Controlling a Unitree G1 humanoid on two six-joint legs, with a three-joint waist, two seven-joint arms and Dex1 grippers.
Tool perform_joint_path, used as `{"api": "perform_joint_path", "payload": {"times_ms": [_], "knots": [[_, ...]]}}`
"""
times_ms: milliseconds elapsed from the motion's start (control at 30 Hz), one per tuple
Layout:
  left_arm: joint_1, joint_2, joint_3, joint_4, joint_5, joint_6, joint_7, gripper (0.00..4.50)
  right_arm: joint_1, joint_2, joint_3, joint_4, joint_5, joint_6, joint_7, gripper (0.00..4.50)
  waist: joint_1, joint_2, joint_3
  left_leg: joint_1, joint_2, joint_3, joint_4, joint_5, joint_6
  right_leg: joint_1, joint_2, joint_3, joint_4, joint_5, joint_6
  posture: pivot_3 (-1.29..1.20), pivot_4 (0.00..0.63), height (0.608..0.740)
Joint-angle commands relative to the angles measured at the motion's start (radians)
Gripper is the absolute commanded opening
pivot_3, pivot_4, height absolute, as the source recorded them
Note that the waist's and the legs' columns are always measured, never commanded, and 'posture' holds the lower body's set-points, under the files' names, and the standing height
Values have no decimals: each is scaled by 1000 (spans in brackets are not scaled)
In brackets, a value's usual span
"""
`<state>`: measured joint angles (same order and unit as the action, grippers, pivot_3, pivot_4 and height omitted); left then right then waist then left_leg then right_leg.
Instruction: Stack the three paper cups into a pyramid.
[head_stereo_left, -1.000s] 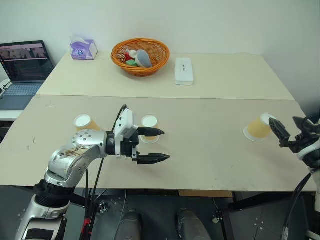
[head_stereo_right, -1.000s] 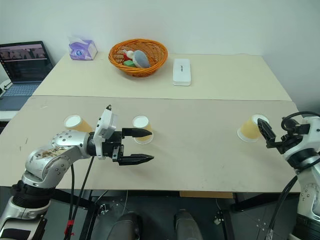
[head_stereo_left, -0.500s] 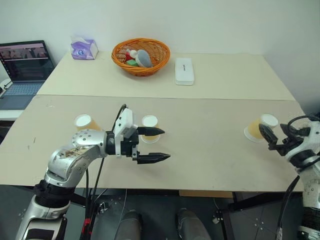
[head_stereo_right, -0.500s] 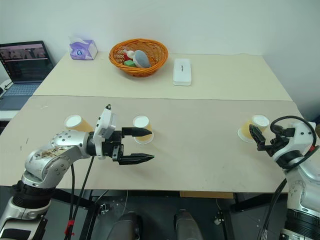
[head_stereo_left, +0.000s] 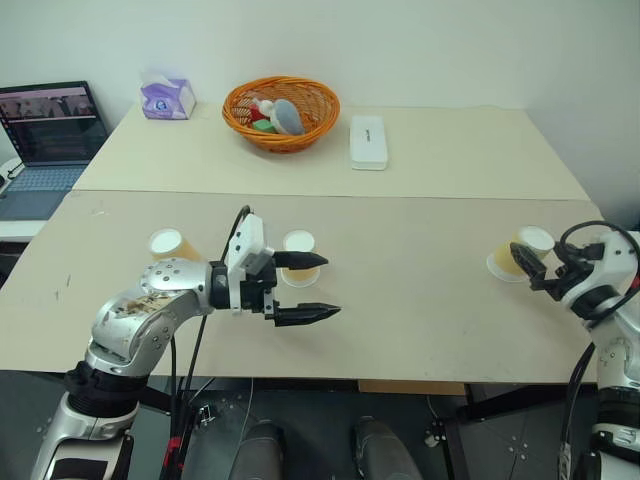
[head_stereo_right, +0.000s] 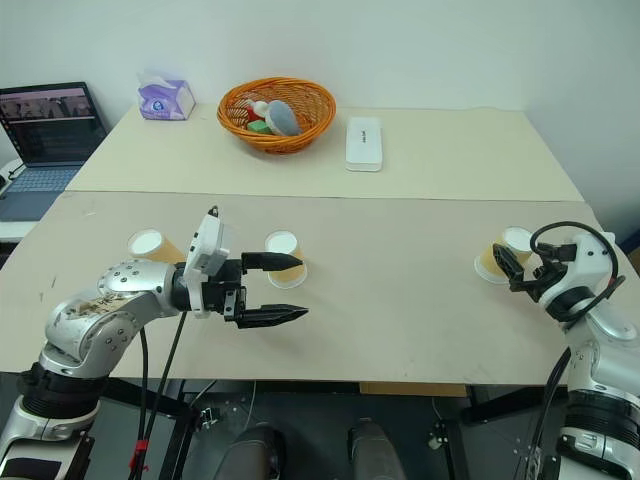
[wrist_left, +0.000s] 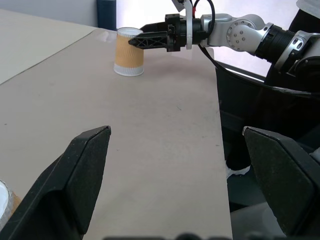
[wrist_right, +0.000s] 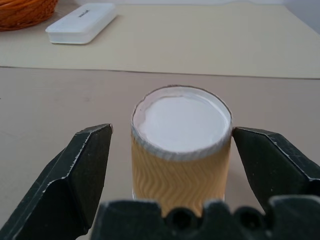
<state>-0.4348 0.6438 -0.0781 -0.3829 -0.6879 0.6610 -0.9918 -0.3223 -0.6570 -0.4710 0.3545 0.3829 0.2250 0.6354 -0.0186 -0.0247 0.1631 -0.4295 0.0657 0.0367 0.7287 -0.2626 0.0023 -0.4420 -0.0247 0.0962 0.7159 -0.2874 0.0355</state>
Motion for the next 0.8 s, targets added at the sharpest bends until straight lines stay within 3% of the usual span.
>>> {"api": "perform_joint_path", "payload": {"times_ms": [33, 167, 200, 233, 333, 667, 800], "knots": [[-8, 1, 32, -49, -28, 11, 14, 4500, -52, -34, 2, 60, -14, -59, 14, 4485, 0, 0, 0, 0, 0, 0, 0, 0, 0, 0, 0, 0, 0, 0, 0, 0, 150, 675], [6, 0, 34, -62, -32, 15, 30, 4500, -95, -38, 17, 113, -16, -79, 31, 4485, -1, 0, 0, 0, 0, 0, 0, 0, 0, 0, 0, 0, 0, 0, 0, 0, 150, 675], [7, -2, 36, -63, -34, 17, 35, 4500, -101, -40, 20, 121, -17, -83, 36, 3987, -1, 0, 0, 0, 0, 0, 0, 0, 0, 0, 0, 0, 0, 0, 0, 0, 150, 675], [8, -3, 39, -64, -35, 19, 40, 4500, -107, -42, 23, 128, -18, -86, 40, 3864, -1, 0, 0, 0, 0, 0, 0, 0, 0, 0, 0, 0, 0, 0, 0, 0, 150, 675], [15, -2, 46, -72, -40, 20, 50, 4500, -123, -48, 22, 132, -16, -80, 44, 2912, 0, 0, 0, 0, 0, 0, 0, 0, 0, 0, 0, 0, 0, 0, 0, 0, 150, 675], [64, 73, 117, -123, -96, 61, 45, 4500, -194, -42, 40, -30, 84, 28, 111, 2912, -8, 1, 1, 0, 0, 0, 0, 0, 0, 0, 0, 0, 0, 0, 0, 0, 150, 675], [71, 106, 173, -124, -121, 79, 60, 4500, -230, -43, 151, -249, 267, 278, 287, 2912, -10, 1, 1, 0, 1, 0, 0, 0, 0, 0, 0, 0, 1, 0, 0, 0, 150, 675]]}}
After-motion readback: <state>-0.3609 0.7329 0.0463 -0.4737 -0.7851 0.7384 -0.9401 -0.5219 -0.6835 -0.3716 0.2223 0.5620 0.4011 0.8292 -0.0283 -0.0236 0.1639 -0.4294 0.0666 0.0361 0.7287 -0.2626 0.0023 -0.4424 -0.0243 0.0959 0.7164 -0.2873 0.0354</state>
